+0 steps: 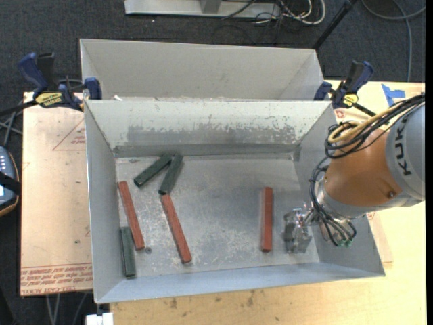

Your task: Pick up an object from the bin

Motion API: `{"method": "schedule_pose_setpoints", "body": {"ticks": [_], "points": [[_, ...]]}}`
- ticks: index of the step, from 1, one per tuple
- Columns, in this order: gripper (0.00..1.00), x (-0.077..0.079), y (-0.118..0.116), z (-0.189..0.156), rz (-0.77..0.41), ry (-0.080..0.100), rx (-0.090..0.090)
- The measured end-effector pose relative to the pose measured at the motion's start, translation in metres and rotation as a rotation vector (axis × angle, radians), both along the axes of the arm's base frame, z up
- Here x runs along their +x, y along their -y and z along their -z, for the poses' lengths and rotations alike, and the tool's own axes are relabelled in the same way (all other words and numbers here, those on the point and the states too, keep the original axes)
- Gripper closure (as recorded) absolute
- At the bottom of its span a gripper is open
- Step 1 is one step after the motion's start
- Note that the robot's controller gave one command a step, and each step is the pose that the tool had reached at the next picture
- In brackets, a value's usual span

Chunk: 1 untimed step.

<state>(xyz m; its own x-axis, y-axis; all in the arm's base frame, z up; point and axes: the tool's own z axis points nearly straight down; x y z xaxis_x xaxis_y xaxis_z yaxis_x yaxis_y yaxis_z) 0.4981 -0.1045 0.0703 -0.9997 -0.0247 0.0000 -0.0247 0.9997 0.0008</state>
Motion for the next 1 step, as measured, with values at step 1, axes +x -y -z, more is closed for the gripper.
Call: {"method": "schedule_pose_setpoints", "body": {"ticks": [1], "points": [[0.0,0.0004,-0.0004,-0.0001,-0.001,0.001,0.0]]}}
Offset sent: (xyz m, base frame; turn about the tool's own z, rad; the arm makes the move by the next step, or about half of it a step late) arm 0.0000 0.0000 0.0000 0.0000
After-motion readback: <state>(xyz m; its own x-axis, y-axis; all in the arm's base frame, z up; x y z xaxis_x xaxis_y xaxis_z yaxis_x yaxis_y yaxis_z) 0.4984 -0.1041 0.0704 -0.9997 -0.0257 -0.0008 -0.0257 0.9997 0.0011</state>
